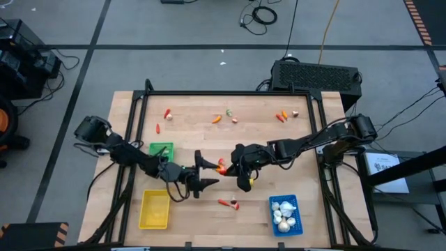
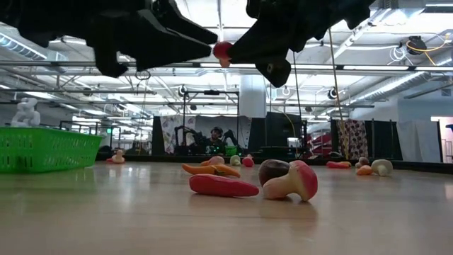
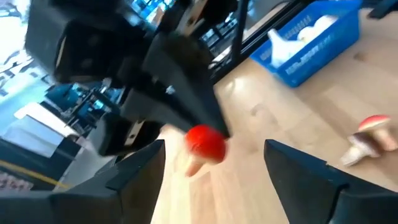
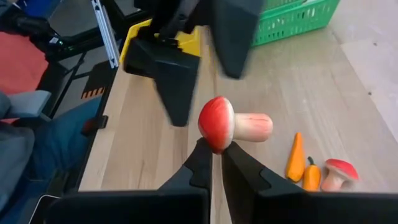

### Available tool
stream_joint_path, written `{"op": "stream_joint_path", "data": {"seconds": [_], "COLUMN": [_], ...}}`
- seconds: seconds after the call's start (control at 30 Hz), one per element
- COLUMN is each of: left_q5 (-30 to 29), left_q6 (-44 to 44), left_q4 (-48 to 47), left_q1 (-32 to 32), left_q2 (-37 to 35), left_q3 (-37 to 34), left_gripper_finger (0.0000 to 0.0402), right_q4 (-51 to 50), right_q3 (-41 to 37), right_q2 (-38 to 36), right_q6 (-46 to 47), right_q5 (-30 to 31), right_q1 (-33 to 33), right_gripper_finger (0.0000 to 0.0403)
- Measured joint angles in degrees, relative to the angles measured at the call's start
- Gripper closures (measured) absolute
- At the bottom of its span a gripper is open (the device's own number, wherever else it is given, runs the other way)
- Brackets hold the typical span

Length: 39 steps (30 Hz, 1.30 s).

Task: Sort produce into baskets
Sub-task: Put the red mushroom into the green bin

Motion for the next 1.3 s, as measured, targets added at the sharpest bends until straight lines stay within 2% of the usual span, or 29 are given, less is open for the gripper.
{"op": "stream_joint_path", "data": {"seconds": [0.1,0.4,0.57,0.73,1.13,1.3], "left_q5": [0.10,6.54,8.04,13.74,13.73,13.69], "left_q6": [0.02,1.14,1.45,1.07,2.53,2.64], "left_q4": [0.05,-0.15,0.01,0.41,0.17,0.14], "left_q1": [1.14,4.49,5.55,6.46,6.53,6.53], "left_q2": [-0.01,-0.01,-0.01,1.06,3.85,3.85], "left_q3": [0.00,0.02,0.02,1.24,2.49,2.49], "left_gripper_finger": [0.0119,0.0119,0.0119,0.0119,0.0119,0.0143], "right_q4": [0.00,0.85,0.85,0.86,0.70,0.66], "right_q3": [0.00,0.00,0.00,0.00,-0.02,-0.02], "right_q2": [0.00,0.00,0.00,0.00,0.00,0.00], "right_q6": [0.00,-1.29,-1.49,-1.49,-1.49,-1.49], "right_q5": [0.00,0.04,0.04,0.07,0.07,0.07], "right_q1": [0.00,0.00,0.00,-0.02,-0.02,-0.02], "right_gripper_finger": [0.0385,0.0385,0.0385,0.0385,0.0385,0.0385]}}
